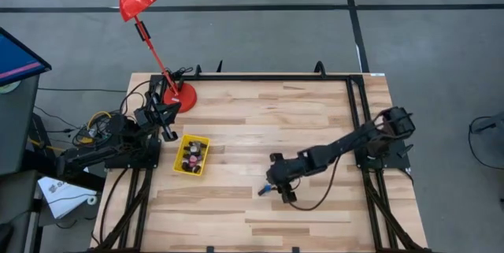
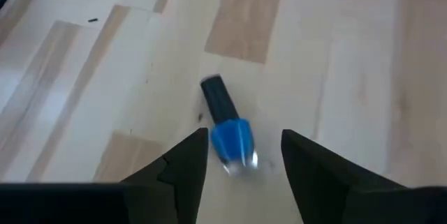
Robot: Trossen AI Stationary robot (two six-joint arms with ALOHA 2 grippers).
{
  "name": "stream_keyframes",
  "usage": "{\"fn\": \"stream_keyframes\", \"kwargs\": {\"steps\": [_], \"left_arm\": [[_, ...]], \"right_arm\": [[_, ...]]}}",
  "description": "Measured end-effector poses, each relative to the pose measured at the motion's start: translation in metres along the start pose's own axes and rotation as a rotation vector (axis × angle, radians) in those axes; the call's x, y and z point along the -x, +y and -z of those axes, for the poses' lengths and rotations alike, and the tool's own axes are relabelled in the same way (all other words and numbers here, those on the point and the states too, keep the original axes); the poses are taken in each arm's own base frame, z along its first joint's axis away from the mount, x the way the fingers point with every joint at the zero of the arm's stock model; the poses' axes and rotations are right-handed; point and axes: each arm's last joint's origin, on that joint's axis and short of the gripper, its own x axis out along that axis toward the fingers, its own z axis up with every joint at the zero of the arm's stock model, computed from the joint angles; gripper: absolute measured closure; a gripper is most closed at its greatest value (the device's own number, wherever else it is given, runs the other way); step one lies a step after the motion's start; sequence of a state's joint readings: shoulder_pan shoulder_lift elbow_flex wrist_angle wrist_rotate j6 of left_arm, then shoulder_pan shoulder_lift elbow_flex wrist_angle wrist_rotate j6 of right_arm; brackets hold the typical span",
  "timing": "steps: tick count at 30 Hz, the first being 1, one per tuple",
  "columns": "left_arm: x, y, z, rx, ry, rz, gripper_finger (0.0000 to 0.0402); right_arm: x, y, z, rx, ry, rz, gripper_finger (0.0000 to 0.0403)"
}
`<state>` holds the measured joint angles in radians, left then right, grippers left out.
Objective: Pick & Place Nail Polish
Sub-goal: Put the blue nail polish bottle into the yellow basket
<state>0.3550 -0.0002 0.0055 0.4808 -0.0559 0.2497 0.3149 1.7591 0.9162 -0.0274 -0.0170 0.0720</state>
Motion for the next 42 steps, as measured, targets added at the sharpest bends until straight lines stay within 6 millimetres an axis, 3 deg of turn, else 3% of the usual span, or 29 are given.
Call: {"fn": "stream_keyframes", "kwargs": {"steps": [15,19,25,30,36,42], "left_arm": [[0.0,0.0,0.0,0.0,0.001,0.0,0.0387],[0.0,0.0,0.0,0.0,0.001,0.0,0.0387],[0.0,0.0,0.0,0.0,0.001,0.0,0.0387],[0.0,0.0,0.0,0.0,0.001,0.0,0.0387],[0.0,0.0,0.0,0.0,0.001,0.0,0.0387],[0.0,0.0,0.0,0.0,0.001,0.0,0.0387]], "right_arm": [[-0.048,0.0,0.019,0.001,0.021,0.008,0.019],[-0.051,-0.001,0.022,0.003,0.03,0.042,0.0219],[-0.052,-0.002,0.023,0.024,0.035,0.044,0.0301],[-0.053,-0.002,0.021,0.034,-0.005,0.051,0.0301],[-0.055,-0.014,0.003,0.073,-0.114,0.093,0.0301],[-0.043,-0.045,-0.048,0.133,-0.294,0.175,0.0301]]}}
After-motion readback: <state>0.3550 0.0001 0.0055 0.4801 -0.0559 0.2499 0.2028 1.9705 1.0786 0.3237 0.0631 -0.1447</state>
